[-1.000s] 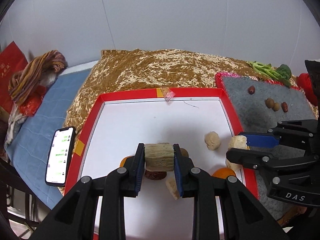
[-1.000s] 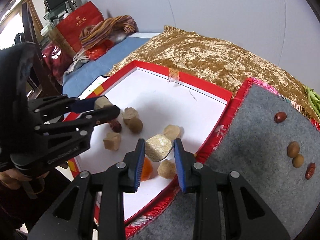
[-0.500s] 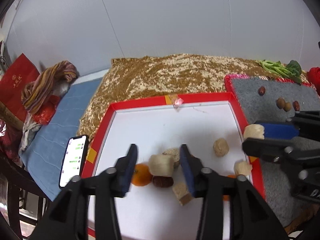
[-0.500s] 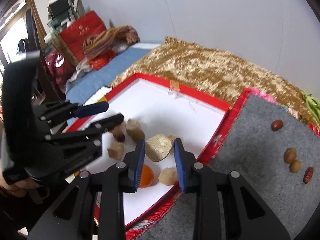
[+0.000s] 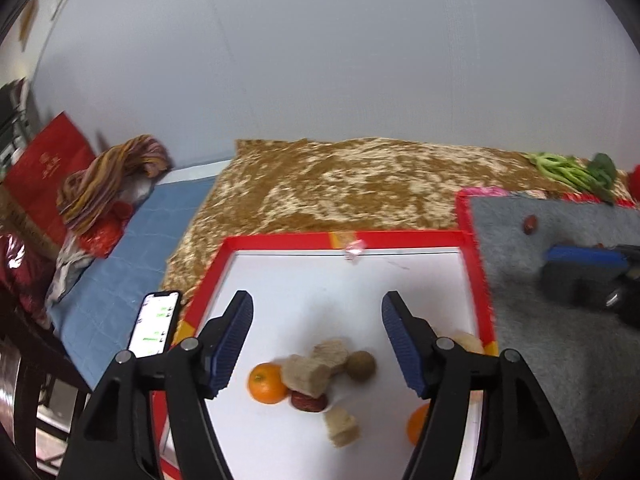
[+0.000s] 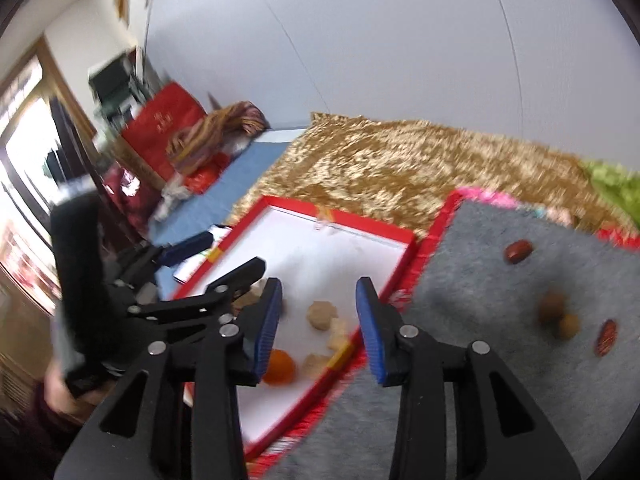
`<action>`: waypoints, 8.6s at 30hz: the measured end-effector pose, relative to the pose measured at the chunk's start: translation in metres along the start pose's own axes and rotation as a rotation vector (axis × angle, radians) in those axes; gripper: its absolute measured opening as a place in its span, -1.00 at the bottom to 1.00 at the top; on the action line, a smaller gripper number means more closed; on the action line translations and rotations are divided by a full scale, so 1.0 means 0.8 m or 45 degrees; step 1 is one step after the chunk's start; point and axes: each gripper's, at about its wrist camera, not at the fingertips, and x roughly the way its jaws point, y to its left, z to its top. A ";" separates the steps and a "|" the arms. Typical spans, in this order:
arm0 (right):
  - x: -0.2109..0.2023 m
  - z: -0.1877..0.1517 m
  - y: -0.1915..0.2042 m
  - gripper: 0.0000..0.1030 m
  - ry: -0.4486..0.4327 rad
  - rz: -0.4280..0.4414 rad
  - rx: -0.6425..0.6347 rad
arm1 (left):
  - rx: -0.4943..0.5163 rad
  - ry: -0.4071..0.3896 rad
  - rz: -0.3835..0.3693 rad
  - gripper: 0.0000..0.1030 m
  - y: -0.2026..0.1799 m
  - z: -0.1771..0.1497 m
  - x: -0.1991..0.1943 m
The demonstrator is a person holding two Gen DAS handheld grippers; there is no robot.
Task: Organize fruits
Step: 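Grasp a red date with the left tool while the right tool approaches another date, then close the right tool on the second red date, then carry both red dates over the white tray and open both tools, then move both tools back over the mat toward the two brown balls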
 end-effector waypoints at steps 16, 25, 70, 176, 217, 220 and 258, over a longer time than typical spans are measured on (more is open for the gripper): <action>-0.134 -0.021 -0.211 -0.19 -0.026 -0.380 0.591 | 0.182 -0.027 -0.283 0.33 -0.112 0.014 -0.013; -0.113 -0.030 -0.234 -0.19 0.099 -0.405 0.631 | 0.294 0.008 -0.435 0.33 -0.185 0.017 -0.008; -0.075 -0.026 -0.210 -0.44 0.177 -0.511 0.361 | 0.371 0.199 -0.617 -0.70 -0.240 0.067 0.105; -0.039 -0.007 -0.015 -0.19 0.019 -0.335 -0.101 | 0.040 -0.096 -0.104 0.55 -0.060 0.019 -0.028; -0.121 -0.030 -0.162 0.03 0.022 -0.506 0.278 | 0.239 -0.071 -0.188 0.56 -0.166 0.019 -0.025; -0.120 -0.030 -0.163 0.03 0.027 -0.503 0.286 | 0.234 -0.070 -0.190 0.56 -0.165 0.019 -0.024; -0.103 -0.028 -0.152 0.03 0.053 -0.501 0.218 | 0.171 -0.036 -0.226 1.00 -0.156 0.025 -0.023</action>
